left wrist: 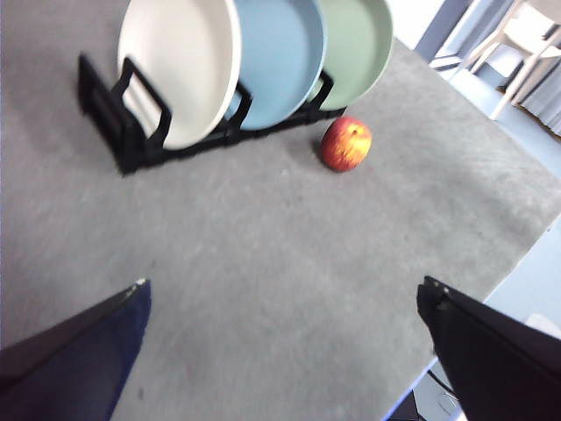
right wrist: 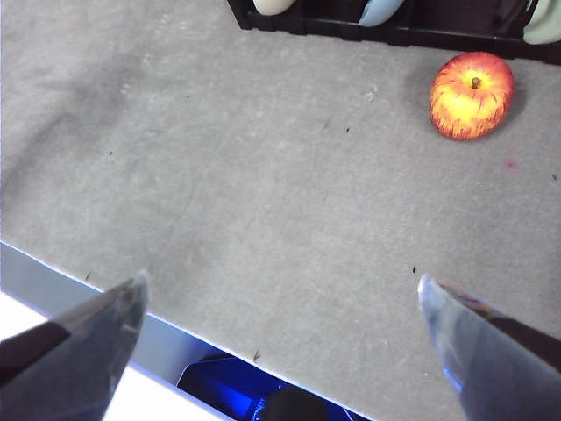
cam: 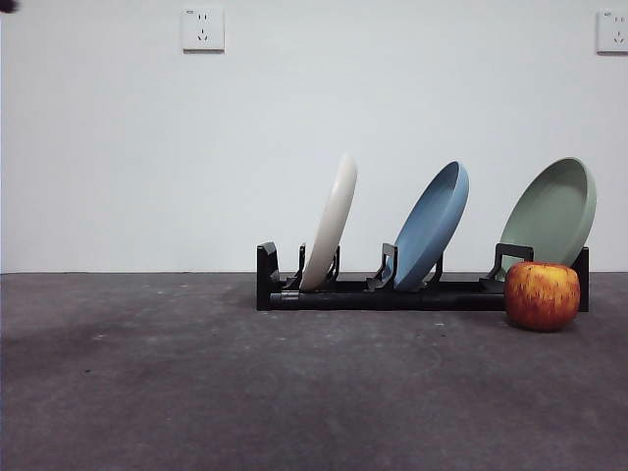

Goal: Take the yellow plate from the plate rack,put the plate on the table,take the apple from the table,put the apple in the plate

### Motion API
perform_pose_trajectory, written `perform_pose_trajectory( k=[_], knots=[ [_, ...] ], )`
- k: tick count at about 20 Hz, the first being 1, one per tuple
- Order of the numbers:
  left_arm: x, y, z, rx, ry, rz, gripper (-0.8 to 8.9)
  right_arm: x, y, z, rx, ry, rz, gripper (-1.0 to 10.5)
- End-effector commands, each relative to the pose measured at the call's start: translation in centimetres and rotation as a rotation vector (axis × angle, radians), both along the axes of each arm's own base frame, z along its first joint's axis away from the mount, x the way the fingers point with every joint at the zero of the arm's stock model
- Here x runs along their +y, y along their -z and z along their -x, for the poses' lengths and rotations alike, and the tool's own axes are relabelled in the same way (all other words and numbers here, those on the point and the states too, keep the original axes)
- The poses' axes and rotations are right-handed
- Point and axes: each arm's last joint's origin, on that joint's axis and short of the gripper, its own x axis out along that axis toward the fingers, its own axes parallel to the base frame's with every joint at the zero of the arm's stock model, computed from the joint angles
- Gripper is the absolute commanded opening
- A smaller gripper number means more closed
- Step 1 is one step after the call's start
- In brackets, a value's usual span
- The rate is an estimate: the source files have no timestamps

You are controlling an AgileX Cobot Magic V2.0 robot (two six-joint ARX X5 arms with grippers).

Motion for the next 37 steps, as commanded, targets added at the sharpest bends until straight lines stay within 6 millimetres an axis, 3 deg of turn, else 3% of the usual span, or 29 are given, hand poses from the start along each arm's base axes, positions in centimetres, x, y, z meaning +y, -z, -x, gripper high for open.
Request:
perform_pose_trajectory(
  k=[1, 5, 8, 13, 16, 24, 30, 31, 34, 37],
  knots=[
    [-1.2, -1.0, -2.1, -0.031, 0.024, -0.01, 5.62, 0.0, -0.1, -0.2, -0.004, 0.0, -0.001, 6.3],
    [-5.5, -2.5, -7.7, -0.032, 0.082, -0.058, 5.62, 0.1, -0.1, -0.2, 0.002, 0.001, -0.005, 6.3],
    [-8.9, -2.5, -12.5, -0.047, 0.132, -0.053, 5.61, 0.1, -0.1, -0.2, 0.003, 0.003, -0.007, 6.3],
    [-13.1, -0.8, -20.2, -0.003, 0.117, -0.058, 5.61, 0.1, -0.1, -0.2, 0.003, 0.003, -0.007, 6.3],
    [-14.8, 0.4, -23.2, 0.019, 0.098, -0.053, 5.61, 0.1, -0.1, -0.2, 0.003, 0.003, -0.007, 6.3],
    [-17.1, 4.9, -27.3, 0.017, 0.004, -0.024, 5.61, 0.1, -0.1, -0.2, 0.008, 0.01, -0.014, 6.3],
    [-19.1, 7.7, -28.1, 0.029, 0.002, -0.028, 5.61, 0.1, -0.1, -0.2, 0.009, 0.012, -0.017, 6.3],
    [-19.2, 7.8, -28.1, 0.027, 0.002, -0.032, 5.45, 0.1, -0.1, -0.2, 0.01, 0.012, -0.017, 6.3],
    [-19.3, 7.7, -28.1, -0.001, -0.004, -0.056, 3.32, 0.1, -0.1, -0.2, 0.01, 0.012, -0.017, 6.3],
    [-19.3, 8.0, -28.1, 0.018, -0.003, -0.066, 3.09, 0.1, -0.1, -0.2, 0.009, 0.01, -0.019, 6.3]
  ],
)
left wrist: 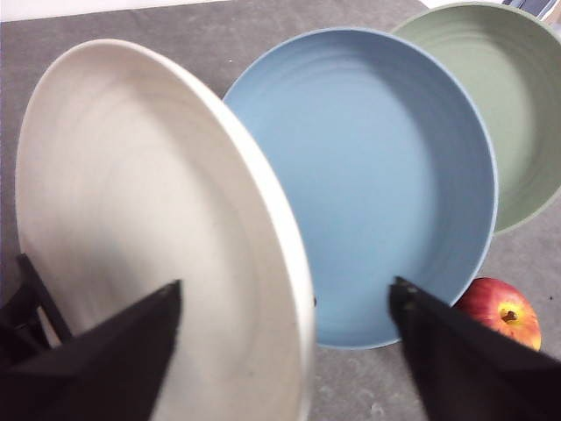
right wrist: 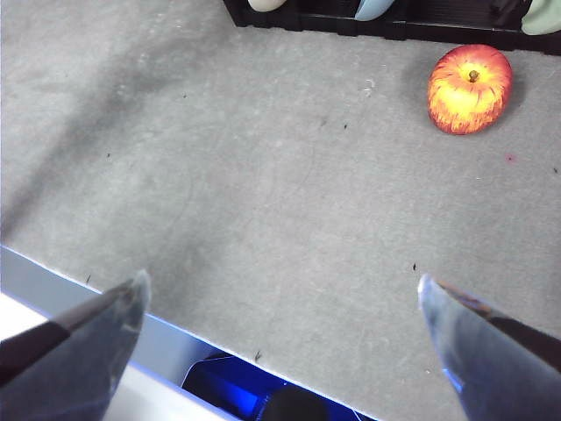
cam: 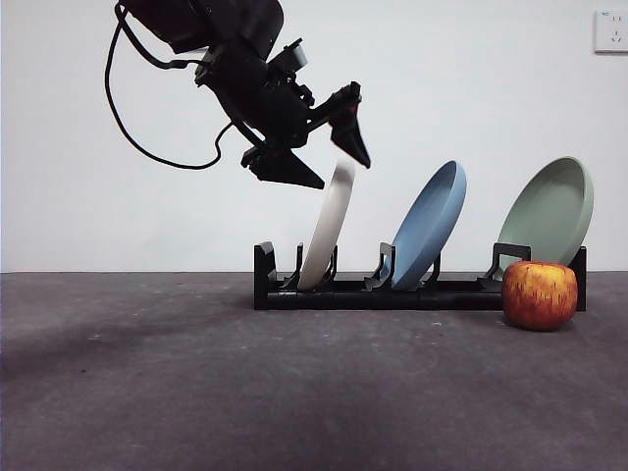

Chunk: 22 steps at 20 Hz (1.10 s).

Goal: Take the yellow plate from the plate rack,put the plate on the table,take the apple from the table,put the apple in the plate

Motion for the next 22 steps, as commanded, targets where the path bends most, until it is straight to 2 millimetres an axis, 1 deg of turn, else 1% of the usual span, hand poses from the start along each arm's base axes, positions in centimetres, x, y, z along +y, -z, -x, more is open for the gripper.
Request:
perform_pose_trajectory(
  k=[1, 2, 4, 6, 7, 8, 9, 11, 15, 17, 20, 22],
  knots=[
    [-0.3, 0.7, -0.1, 0.008, 0.013, -0.016, 3.08, 0.0, -0.1, 0.0, -0.005, 0.002, -0.008, 6.3],
    [-0.4, 0.9, -0.1, 0.011, 0.015, -0.017, 3.04, 0.0, -0.1, 0.0, -0.005, 0.002, -0.009, 6.3],
    [-0.5, 1.1, -0.1, 0.017, 0.018, -0.02, 2.25, 0.0, -0.1, 0.0, -0.005, 0.002, -0.009, 6.3],
    [-0.8, 1.3, -0.1, 0.022, 0.029, -0.019, 2.13, 0.0, -0.1, 0.0, -0.004, 0.002, -0.008, 6.3],
    [-0.8, 1.5, -0.1, 0.024, 0.029, -0.02, 1.85, 0.0, -0.1, 0.0, -0.004, 0.002, -0.008, 6.3],
    [-0.9, 1.5, -0.1, 0.027, 0.031, -0.021, 1.13, 0.0, -0.1, 0.0, -0.004, 0.002, -0.008, 6.3],
    [-0.9, 1.5, -0.1, 0.028, 0.032, -0.021, 0.63, 0.0, -0.1, 0.0, -0.005, 0.002, -0.009, 6.3],
    [-0.8, 1.5, -0.1, 0.024, 0.032, -0.019, -0.09, 0.0, -0.1, 0.0, -0.004, 0.002, -0.008, 6.3],
    [-0.6, 1.4, -0.2, 0.034, 0.052, -0.005, -0.08, 0.0, -0.1, 0.0, -0.005, 0.001, -0.008, 6.3],
    [-0.4, 1.1, -0.1, 0.035, 0.066, 0.006, -0.08, 0.0, -0.1, 0.0, -0.005, 0.001, -0.008, 6.3],
    [0.1, -0.5, 0.3, 0.003, 0.058, 0.016, -0.08, 0.0, -0.1, 0.0, -0.004, 0.002, -0.008, 6.3],
    [0.9, -2.0, 0.5, -0.026, 0.046, 0.029, -0.08, 0.0, -0.1, 0.0, -0.005, 0.001, -0.008, 6.3]
  ],
)
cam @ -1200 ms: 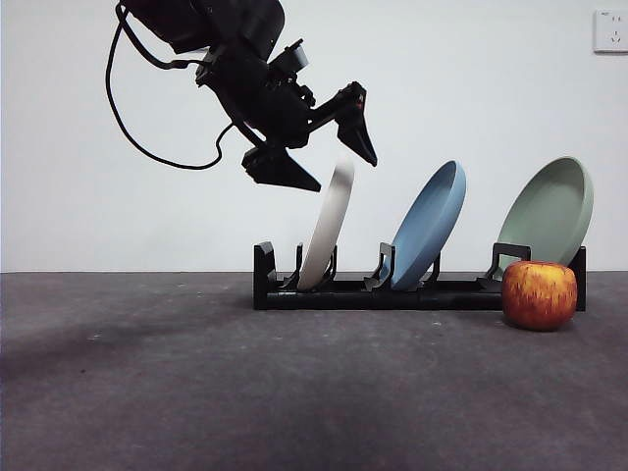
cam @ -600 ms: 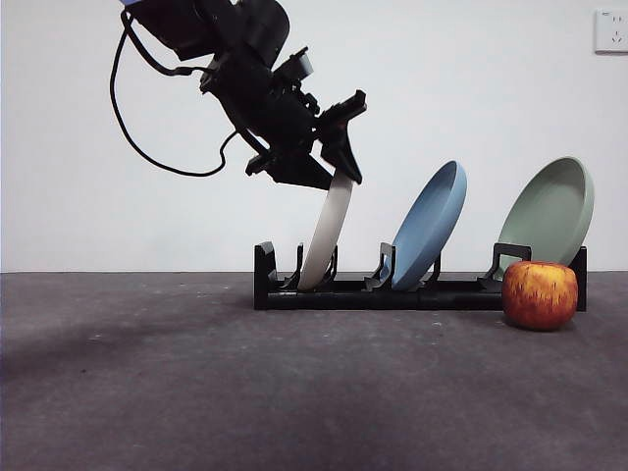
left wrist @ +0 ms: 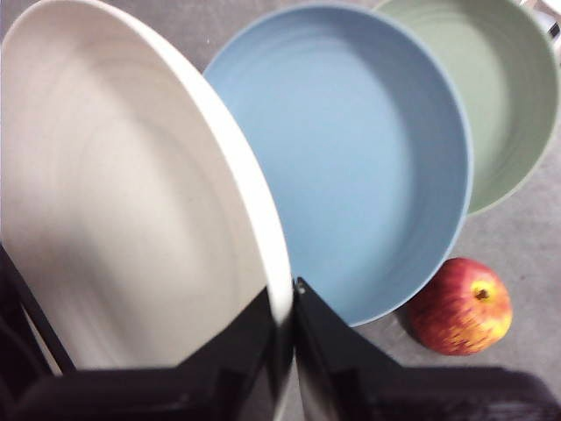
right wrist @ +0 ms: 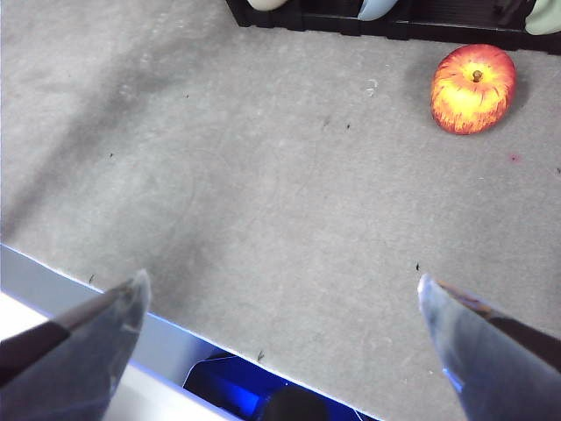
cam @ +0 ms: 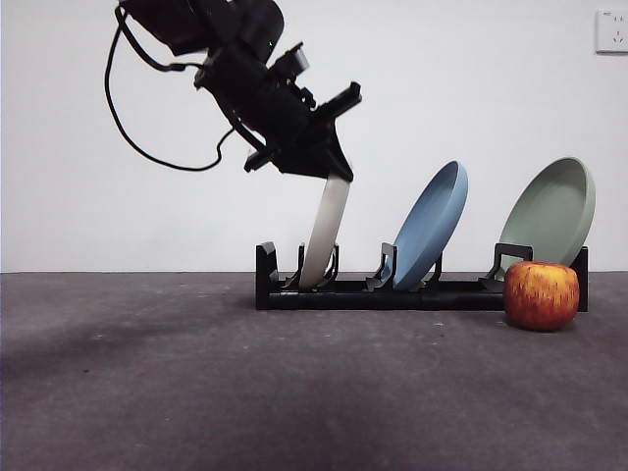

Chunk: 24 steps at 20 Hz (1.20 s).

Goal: Take the yellow plate from the plate rack,put the plate on the table,take the apple from the table,put the apple in the plate

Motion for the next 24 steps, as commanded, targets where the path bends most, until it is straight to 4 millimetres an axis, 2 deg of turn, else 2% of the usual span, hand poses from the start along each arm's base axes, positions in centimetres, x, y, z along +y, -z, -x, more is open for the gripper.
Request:
perform_pose_trajectory(
  k=[1, 4, 7, 10, 14, 17, 20, 22, 24],
  knots=[
    [0.8, -2.4, 0.5, -0.062, -0.002, 0.021, -0.08, 0.0, -0.1, 0.0, -0.006, 0.0, -0.005, 6.3],
    [1.9, -4.6, 1.5, -0.079, -0.009, 0.026, -0.08, 0.0, -0.1, 0.0, -0.006, 0.0, -0.005, 6.3],
    [2.6, -7.0, 3.5, -0.11, 0.028, -0.024, -0.08, 0.0, -0.1, 0.0, -0.007, 0.0, -0.006, 6.3],
    [2.7, -9.4, 7.2, -0.119, 0.108, -0.132, -0.07, 0.0, -0.1, 0.0, -0.007, 0.0, -0.006, 6.3],
    [1.3, -10.8, 13.4, -0.152, 0.157, -0.504, -0.06, 0.0, -0.2, -0.1, -0.017, 0.0, -0.007, 6.3],
    [-0.9, -9.9, 17.1, -0.111, 0.228, -0.702, -0.06, 0.0, -0.2, -0.1, -0.023, 0.001, -0.007, 6.3],
    [-3.8, -8.1, 19.5, -0.132, 0.241, -0.851, -0.06, 0.0, -0.2, -0.1, -0.023, 0.0, -0.007, 6.3],
    [-5.1, -6.1, 20.8, -0.146, 0.263, -0.919, -0.06, 0.0, -0.2, -0.1, -0.023, 0.0, -0.007, 6.3],
    [-6.0, -2.9, 22.0, -0.125, 0.304, -0.942, -0.06, 0.0, -0.2, -0.1, -0.022, 0.001, -0.008, 6.3]
  ],
)
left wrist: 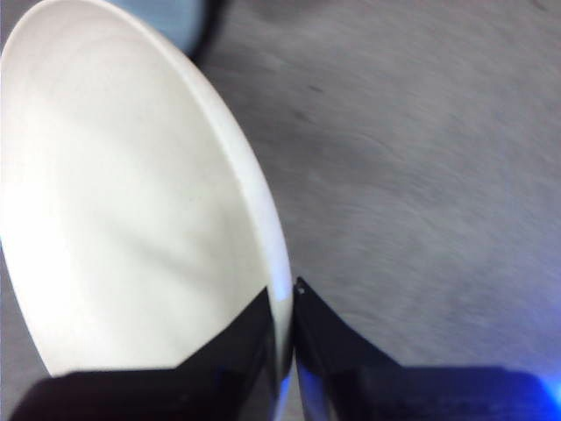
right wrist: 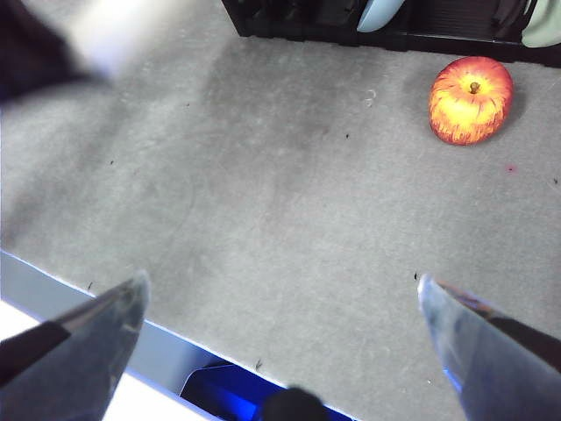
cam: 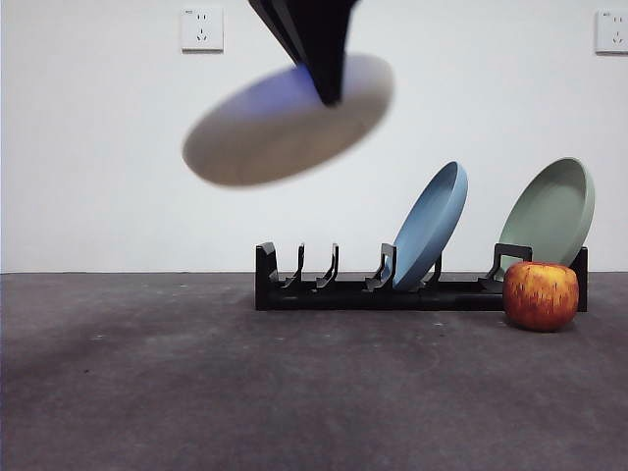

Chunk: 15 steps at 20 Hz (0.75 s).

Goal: Take the yellow plate from the plate rack,put the plate on the table,take the apple from the table,put the apple in the plate

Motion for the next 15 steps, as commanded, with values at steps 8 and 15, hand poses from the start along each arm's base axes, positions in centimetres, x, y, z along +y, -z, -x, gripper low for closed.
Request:
perform_pose_trajectory(
  k=[8, 15],
  knots=[
    [-0.8, 11.8, 2.2, -0.028, 0.064, -0.132, -0.06, 0.0, -0.1, 0.0, -0.005, 0.0, -0.006, 6.3],
    [-3.1, 17.0, 2.5, -0.034, 0.12, -0.236, -0.06, 0.0, -0.1, 0.0, -0.004, 0.001, -0.006, 6.3]
  ],
)
